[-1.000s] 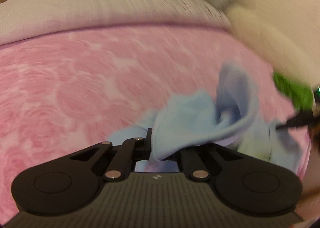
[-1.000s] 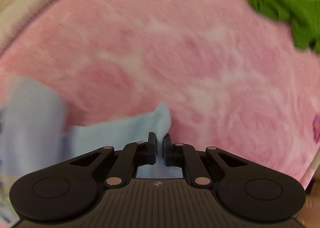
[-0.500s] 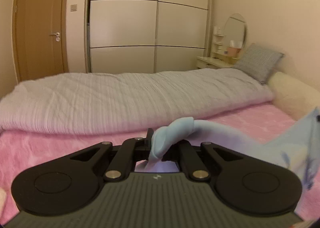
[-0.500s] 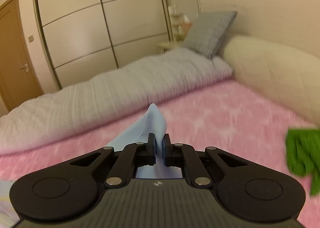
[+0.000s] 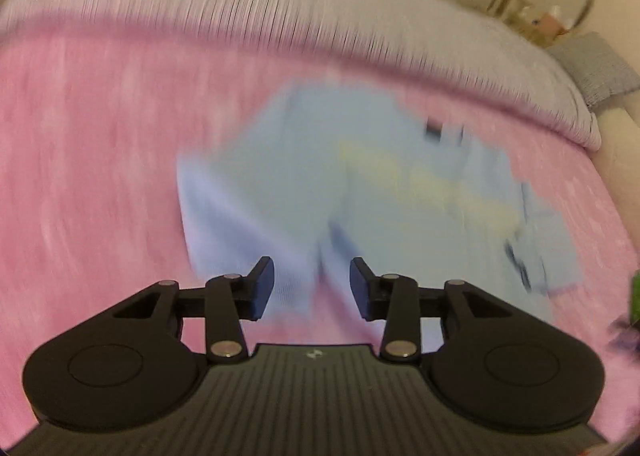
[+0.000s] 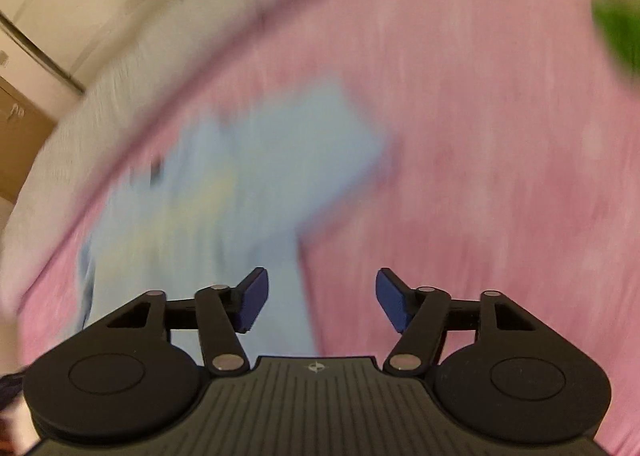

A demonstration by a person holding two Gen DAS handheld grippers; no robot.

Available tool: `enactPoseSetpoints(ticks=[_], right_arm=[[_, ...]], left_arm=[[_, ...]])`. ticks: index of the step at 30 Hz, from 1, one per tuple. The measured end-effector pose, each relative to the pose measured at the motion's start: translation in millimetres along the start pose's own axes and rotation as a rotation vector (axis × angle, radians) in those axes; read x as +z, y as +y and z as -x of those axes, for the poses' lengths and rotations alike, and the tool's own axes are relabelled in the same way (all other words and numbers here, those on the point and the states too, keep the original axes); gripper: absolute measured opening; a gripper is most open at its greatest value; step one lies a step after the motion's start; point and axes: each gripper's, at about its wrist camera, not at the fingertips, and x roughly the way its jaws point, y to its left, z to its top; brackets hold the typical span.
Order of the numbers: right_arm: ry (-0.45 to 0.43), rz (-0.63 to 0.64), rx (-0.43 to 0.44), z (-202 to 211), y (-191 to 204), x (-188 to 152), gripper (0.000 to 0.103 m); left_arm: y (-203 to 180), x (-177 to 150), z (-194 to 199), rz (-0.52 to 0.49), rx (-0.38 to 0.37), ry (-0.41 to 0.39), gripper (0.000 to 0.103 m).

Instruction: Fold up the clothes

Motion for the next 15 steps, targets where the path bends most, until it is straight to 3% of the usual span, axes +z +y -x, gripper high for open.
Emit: enactPoseSetpoints(ticks=[3,6,7,8,11,13,15], right_arm=[[0.145,-0.144,0.033,-34.4,-19.3,-51.7,0.062],[0.148,-0.215,0.021,-54.2,-21.6,-85.1,0.064],[0.126,-0.228,0.036,-55.1,-19.1,-88.4,0.058],[0.150,-0.242,0.094,-57.5,-16.6,-88.1,0.008],[0.166,-0.227,0.177,-50.2,-5.0,-81.2,0.007],[0.086,-0.190,0.178,-26.0,-8.0,-64.7,0.007],[-0.011,-0.274,0.180,-0.8,-30.1,-41.5,0.005]], left_arm=[[8.6,-42.5,-7.3,0.102,-0.037,0.085,0.035],[11.0,-73.0,-11.3,0.194,-0.072,0.132,0.036],[10.8,-77.4,-13.5,0.212,-0.077,0.140,0.036],[10.3,-80.7,-16.0,0.226,-0.081,0.146,0.036],[6.0,-82.8,-20.5,0.227,-0.094,0.144,0.036],[2.2,-80.4,-19.0,0.221,-0.115,0.123,0.036],[-0.2,-78.0,-22.1,0.208,-0.135,0.117,0.036]])
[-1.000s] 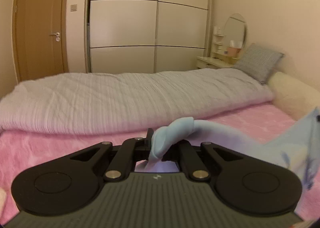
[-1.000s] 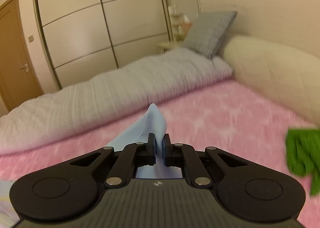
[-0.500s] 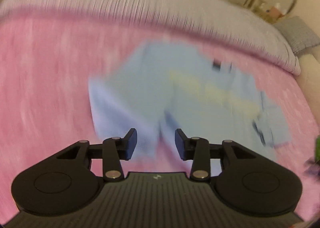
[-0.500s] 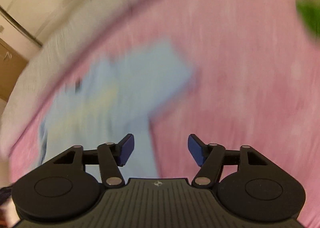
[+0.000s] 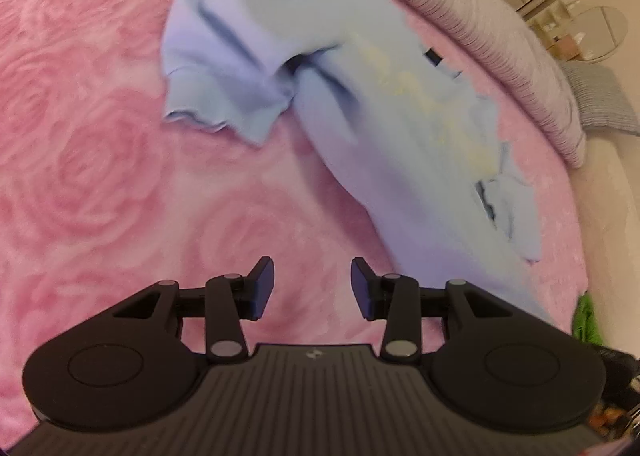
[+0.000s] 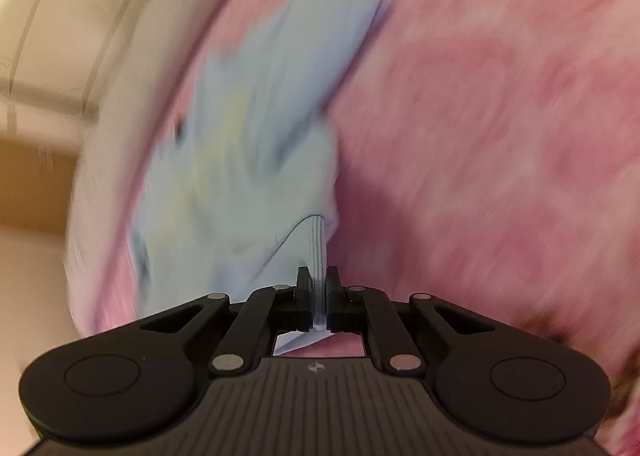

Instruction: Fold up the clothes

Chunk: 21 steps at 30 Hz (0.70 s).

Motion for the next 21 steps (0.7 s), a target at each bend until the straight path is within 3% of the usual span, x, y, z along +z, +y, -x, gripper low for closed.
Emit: enactPoseSetpoints(ticks=[3,6,13,15,17,18,19,20,21], right_arm=[[-0.116,-0.101,-0.097,14.7,-19.6,39.4,0.005],[-0.089,-0.158,-0.192,-6.2,-36.7,63.8,0.008],[-0.084,-0.133,-0.221,-32.6,-34.1,67.5,0.024],[-0.074,-0.135,-0.224,-31.9,-36.5,62.4,0.032],[-0.055,-0.130,-0.226,-37.9,-37.2,59.3,0.032],[-0.048,-0.126,-0.223,-38.1,-36.4,56.4,0.032],[-0.043,-0.120,-0.218,-37.5,-35.4,53.4,0.032],[-0.045,-0.109,-0.208,-34.7,-33.3,50.8,0.027],[-0.052,-0.091,-0.194,-31.9,-30.4,49.5,0.024]], left_arm=[[-10.7,4.0,-14.5,-0.051,-0.025,0.012,0.036],[-22.6,5.6,-32.5,-0.092,-0.038,0.030,0.036],[-39.6,18.4,-72.8,-0.314,0.018,-0.016,0.043],[-39.3,21.6,-81.1,-0.323,-0.018,-0.019,0.043],[-45.5,26.8,-91.7,-0.325,-0.079,-0.033,0.042],[-47.1,29.8,-95.8,-0.321,-0.109,-0.042,0.040],[-47.5,32.7,-99.7,-0.311,-0.135,-0.039,0.018],[-46.8,35.1,-100.8,-0.296,-0.150,-0.028,0.006],[-44.7,37.4,-97.1,-0.276,-0.169,-0.023,0.004]])
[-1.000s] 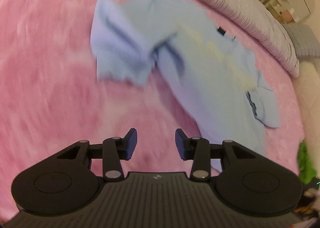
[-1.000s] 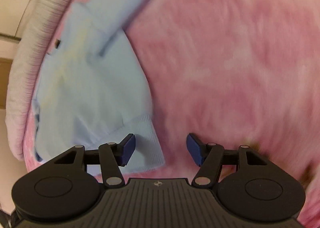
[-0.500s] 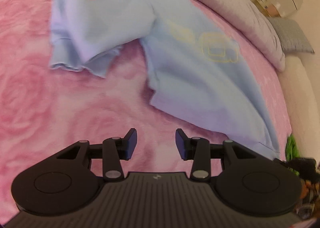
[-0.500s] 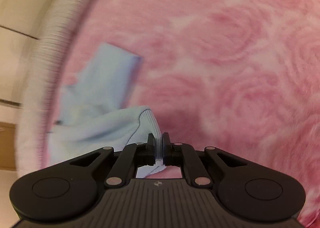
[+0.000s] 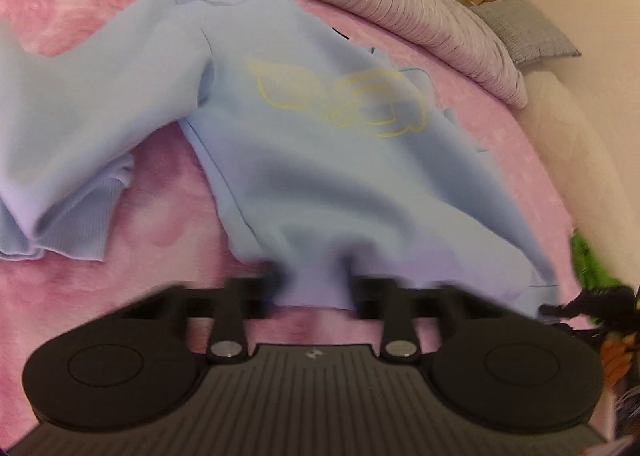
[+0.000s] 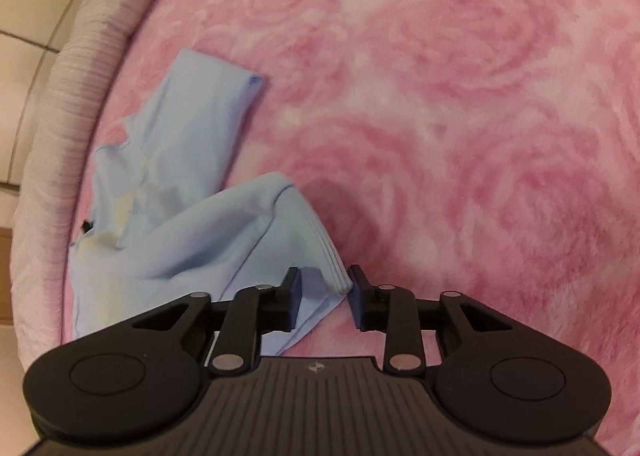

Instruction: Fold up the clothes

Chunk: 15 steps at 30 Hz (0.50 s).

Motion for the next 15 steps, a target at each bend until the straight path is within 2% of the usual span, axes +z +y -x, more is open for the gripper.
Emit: enactPoseSetpoints(ticks=[2,4,6,8,10,11,12,13,14,15], right_arm=[[-0.034,0.053,0.051,14.1,7.2,-1.5,0.023],[-0.048,0.098,0.116,34.6,13.8,-1.8,0.023],[-0.028,0.122,0.168,61.3,16.0,-2.7,0.022],[0.035,0.149,0.164,85.8,13.9,-6.7,0.021],[0.117,0.168,0.132,97.8,3.2,-17.0,0.021],[0.148,0.171,0.089,97.6,-3.3,-23.1,0.023],[0.160,0.162,0.061,93.0,-10.1,-27.8,0.027],[0.171,0.152,0.034,88.4,-16.9,-32.5,0.033],[0.183,0.143,0.007,83.8,-23.7,-37.2,0.044],[0.189,0.136,-0.010,78.6,-28.7,-41.3,0.047]], left_arm=[[3.2,3.6,23.3,0.050,-0.068,-0.028,0.003],[6.6,6.5,65.9,0.109,-0.148,-0.064,0.002],[13.6,8.5,113.7,0.172,-0.158,-0.061,0.002],[24.8,2.6,150.1,0.244,-0.113,-0.036,0.003],[40.2,-12.5,172.9,0.304,0.017,0.013,0.009],[47.8,-22.1,175.9,0.314,0.088,0.052,0.016],[55.5,-35.0,175.3,0.339,0.132,0.079,0.031],[62.9,-49.1,173.4,0.377,0.157,0.094,0.037],[68.3,-61.2,169.6,0.419,0.147,0.099,0.040],[70.7,-71.7,164.3,0.459,0.110,0.095,0.043]])
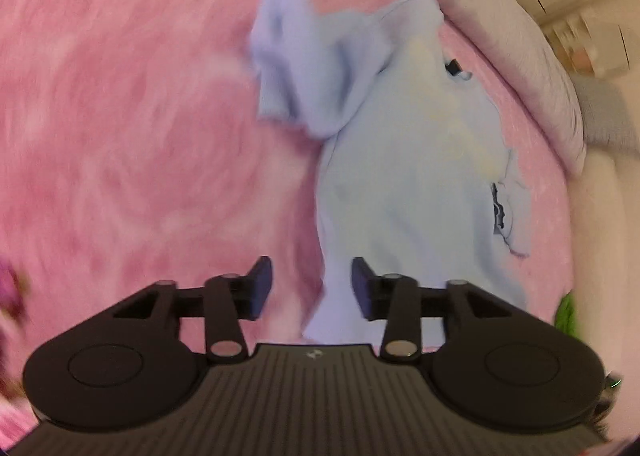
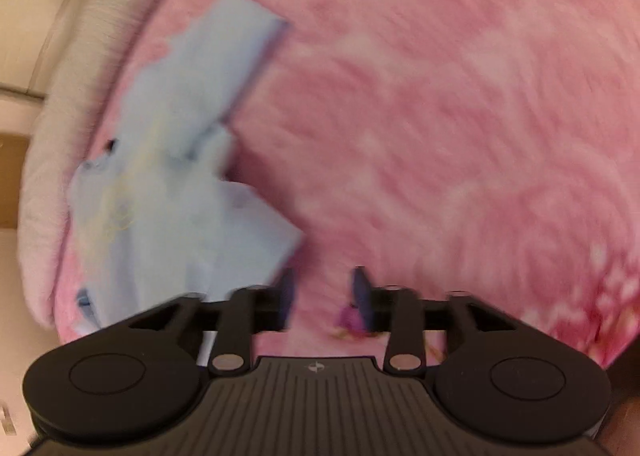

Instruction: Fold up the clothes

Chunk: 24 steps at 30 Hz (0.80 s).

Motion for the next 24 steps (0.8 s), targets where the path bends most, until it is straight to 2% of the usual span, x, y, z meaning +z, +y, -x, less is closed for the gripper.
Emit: enactPoseSetpoints(ticks=[2,4,7,9,11,12,13,14,15,18,20,24], right_arm=[[-0.019,0.010,0.029,-15.2,0.0,-2.2,0.047],[-0.039,0.038,0.053,-31.9,5.0,-1.8,0.053],[-0.078,0.072,0.058,-48.0,16.6,2.7,0.055],[-0.105,0.090,0.092,-58.6,21.7,7.9,0.056],[-0.094,0.105,0.131,-72.1,24.9,12.1,0.056],[-0.086,0.116,0.129,-78.8,27.6,12.1,0.055],[-0.078,0.133,0.127,-84.5,30.6,11.6,0.047],[-0.072,0.169,0.125,-88.0,34.8,9.7,0.026],[-0.064,0.201,0.119,-90.7,38.8,7.8,0.014],[-0.049,0.244,0.099,-74.6,43.7,1.0,0.010],[-0.022,0.251,0.128,-50.7,38.7,-6.7,0.009],[0.030,0.230,0.112,-15.8,20.3,-32.0,0.008]], left_arm=[[5.3,-15.7,-15.0,0.053,-0.053,-0.008,0.052],[8.1,-31.6,-30.5,0.096,-0.073,-0.038,0.057],[17.0,-44.5,-46.0,0.166,-0.076,-0.090,0.058],[21.2,-50.6,-54.1,0.199,-0.098,-0.122,0.058],[20.8,-50.6,-62.1,0.204,-0.133,-0.150,0.057],[17.4,-50.2,-66.3,0.193,-0.169,-0.154,0.047],[12.2,-49.5,-70.7,0.162,-0.192,-0.143,0.029],[6.0,-48.9,-74.8,0.120,-0.201,-0.125,0.018],[1.5,-48.6,-74.4,0.085,-0.199,-0.116,0.012],[-1.7,-47.8,-55.6,0.039,-0.197,-0.119,0.009],[2.6,-49.2,-32.9,0.041,-0.209,-0.125,0.009],[-0.4,-62.4,-2.1,-0.007,-0.196,-0.076,0.009]])
